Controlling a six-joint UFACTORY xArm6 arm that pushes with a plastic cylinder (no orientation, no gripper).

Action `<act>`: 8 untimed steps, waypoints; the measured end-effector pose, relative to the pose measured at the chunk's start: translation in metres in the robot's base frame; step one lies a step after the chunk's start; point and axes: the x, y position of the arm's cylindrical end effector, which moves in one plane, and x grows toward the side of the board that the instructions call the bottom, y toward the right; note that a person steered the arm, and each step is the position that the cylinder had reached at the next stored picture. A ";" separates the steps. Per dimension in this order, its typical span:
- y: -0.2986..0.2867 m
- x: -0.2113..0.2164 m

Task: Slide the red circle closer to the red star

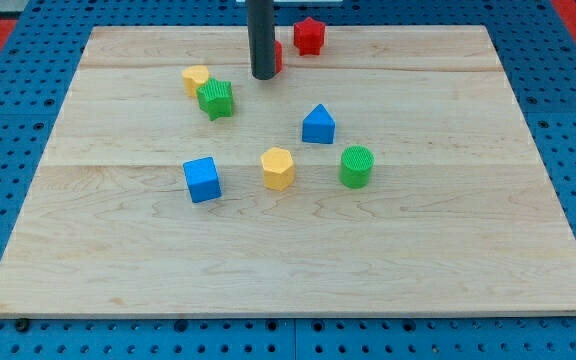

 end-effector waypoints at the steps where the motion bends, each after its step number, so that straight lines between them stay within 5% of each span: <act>1: -0.001 -0.013; 8: -0.033 -0.056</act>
